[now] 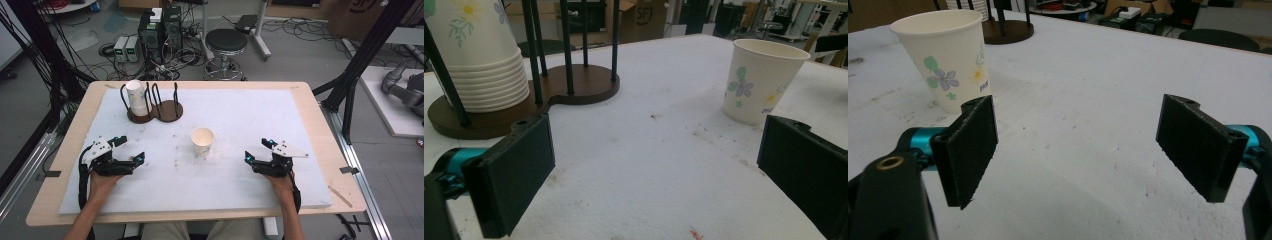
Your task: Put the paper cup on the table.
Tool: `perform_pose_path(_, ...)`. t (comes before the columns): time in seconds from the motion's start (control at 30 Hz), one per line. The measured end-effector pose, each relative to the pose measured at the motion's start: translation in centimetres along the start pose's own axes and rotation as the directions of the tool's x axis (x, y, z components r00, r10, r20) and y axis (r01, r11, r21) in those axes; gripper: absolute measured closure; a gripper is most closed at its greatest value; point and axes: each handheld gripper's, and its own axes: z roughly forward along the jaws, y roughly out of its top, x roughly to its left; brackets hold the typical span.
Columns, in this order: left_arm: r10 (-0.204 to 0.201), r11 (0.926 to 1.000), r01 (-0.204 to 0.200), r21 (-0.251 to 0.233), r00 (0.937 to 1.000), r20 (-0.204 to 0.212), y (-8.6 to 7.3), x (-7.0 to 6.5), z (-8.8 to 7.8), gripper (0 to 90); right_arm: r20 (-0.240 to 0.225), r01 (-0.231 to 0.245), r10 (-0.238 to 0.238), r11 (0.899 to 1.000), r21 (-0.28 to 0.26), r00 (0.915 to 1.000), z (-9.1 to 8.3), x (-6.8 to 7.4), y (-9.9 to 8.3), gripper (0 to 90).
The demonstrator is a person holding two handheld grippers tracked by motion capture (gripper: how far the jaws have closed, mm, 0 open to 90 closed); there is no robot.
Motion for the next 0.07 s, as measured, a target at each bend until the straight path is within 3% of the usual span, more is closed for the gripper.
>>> perform_pose_path(0.07, 0.001, 1.0, -0.001, 0.003, 1.0, -0.001, 0.01, -0.01, 0.0, 1.9, -0.001, 0.002, -0.002, 1.0, -0.002, 1.0, 0.0, 0.0, -0.01, 17.2)
